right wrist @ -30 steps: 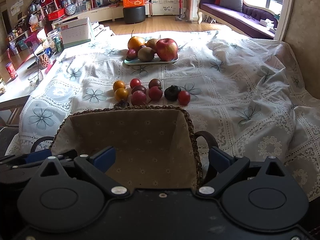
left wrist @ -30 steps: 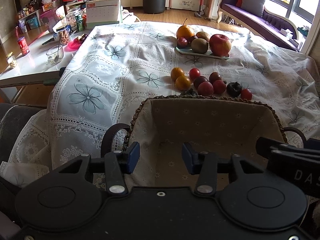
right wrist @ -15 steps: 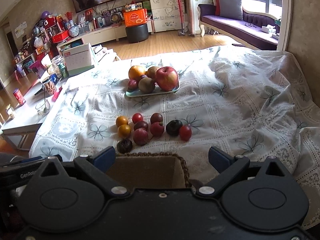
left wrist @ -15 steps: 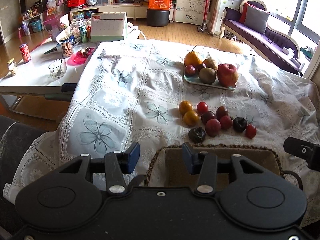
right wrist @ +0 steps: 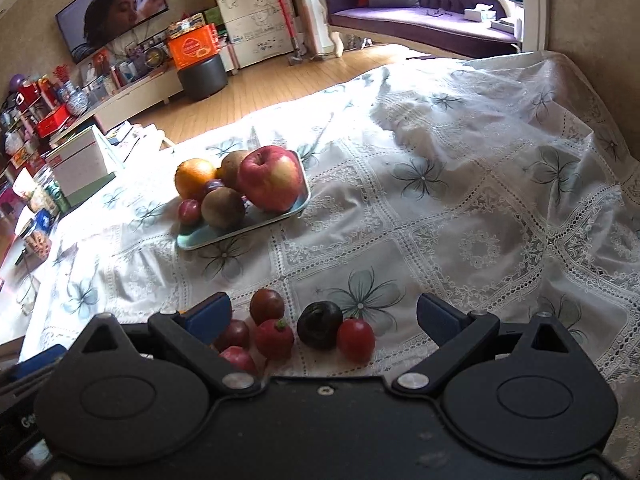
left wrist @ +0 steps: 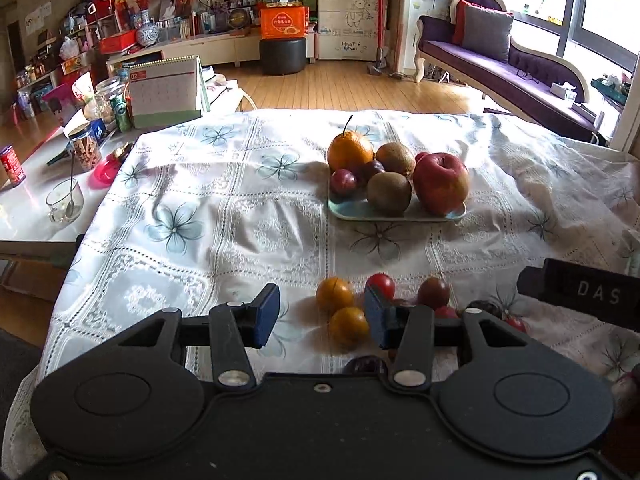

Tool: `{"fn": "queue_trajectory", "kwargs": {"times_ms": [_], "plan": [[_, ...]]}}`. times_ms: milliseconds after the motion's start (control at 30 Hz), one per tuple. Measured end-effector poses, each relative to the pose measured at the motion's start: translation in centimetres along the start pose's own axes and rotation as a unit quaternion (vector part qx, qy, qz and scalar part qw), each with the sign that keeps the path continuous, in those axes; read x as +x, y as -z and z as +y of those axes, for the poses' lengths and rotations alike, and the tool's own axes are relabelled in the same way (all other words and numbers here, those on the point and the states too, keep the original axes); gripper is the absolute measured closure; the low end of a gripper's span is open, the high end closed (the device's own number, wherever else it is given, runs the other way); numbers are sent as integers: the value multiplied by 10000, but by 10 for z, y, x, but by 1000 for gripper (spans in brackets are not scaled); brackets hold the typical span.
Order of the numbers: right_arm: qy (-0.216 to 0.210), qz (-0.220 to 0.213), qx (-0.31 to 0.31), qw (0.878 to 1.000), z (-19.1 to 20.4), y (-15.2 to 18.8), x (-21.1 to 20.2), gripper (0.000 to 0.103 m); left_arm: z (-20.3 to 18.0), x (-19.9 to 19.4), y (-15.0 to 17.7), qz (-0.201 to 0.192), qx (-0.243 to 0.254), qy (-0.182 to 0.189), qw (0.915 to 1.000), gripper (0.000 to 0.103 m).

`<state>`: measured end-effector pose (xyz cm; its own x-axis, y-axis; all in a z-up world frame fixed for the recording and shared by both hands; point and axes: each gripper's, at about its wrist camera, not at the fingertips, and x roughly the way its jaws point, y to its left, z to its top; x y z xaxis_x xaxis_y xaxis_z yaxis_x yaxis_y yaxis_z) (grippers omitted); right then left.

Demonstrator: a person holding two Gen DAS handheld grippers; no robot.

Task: Organize fruits
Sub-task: 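Move both tools forward past the basket toward the loose fruits, then close the left gripper on the dark plum while the right gripper grasps a red tomato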

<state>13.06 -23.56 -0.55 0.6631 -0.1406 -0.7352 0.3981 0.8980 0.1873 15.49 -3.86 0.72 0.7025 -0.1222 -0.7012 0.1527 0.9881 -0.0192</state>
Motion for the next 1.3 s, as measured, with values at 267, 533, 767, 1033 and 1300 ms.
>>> {"fn": "queue_trajectory", "kwargs": {"times_ms": [267,533,767,1033,1300], "plan": [[269,74,-115,9995,-5,6,25,0,12,49,10,448,-93,-184,9988,49],[-204,484,314,9981,-33,9,36,0,23,63,32,826,-246,55,9963,54],[-269,925,318,9948,-36,10,48,1,8,54,39,749,237,547,9954,54],[-97,1311,-328,9908,-16,12,61,40,-6,57,43,964,590,944,9891,54],[36,1712,-234,9849,-19,8,80,39,-20,58,46,1003,893,794,9878,53]]}}
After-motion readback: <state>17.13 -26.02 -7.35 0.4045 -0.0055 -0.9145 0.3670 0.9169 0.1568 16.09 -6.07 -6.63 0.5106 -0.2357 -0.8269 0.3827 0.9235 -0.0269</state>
